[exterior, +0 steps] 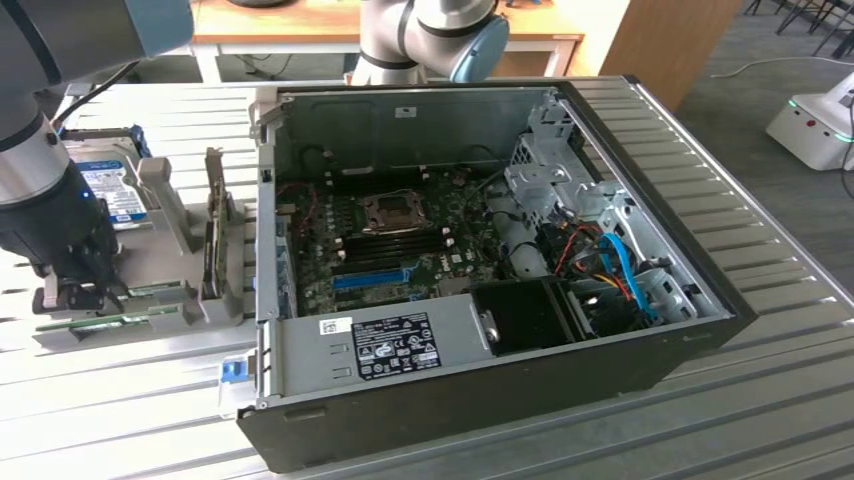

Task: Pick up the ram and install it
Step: 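Pick up the ram and move it above insertion slot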

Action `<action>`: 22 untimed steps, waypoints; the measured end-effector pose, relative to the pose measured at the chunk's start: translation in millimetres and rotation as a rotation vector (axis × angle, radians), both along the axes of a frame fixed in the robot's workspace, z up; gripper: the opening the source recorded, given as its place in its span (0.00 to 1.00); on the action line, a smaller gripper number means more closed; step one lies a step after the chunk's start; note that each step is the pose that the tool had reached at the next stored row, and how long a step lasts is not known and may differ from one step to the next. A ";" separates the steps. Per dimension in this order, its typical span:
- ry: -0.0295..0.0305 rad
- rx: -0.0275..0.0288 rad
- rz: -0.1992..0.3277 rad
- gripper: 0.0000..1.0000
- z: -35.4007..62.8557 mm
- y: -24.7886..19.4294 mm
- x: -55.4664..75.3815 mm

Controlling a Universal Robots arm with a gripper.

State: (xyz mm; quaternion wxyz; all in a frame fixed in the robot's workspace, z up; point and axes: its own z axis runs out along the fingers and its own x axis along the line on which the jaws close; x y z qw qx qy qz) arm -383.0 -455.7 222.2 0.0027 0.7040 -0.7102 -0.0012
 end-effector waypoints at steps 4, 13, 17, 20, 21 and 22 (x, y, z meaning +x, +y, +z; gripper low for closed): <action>0.0000 -0.0001 0.000 0.29 0.0 -2.5 0.1; -0.0001 0.0001 0.000 0.29 -1.1 -4.1 0.0; -0.0001 0.0000 0.000 0.29 -5.5 -4.1 0.1; -0.0001 0.0000 0.000 0.29 -8.8 -4.1 0.1; -0.0001 -0.0001 0.000 0.29 -9.8 -4.1 0.0; -0.0001 0.0000 0.000 0.29 -10.8 -4.1 0.1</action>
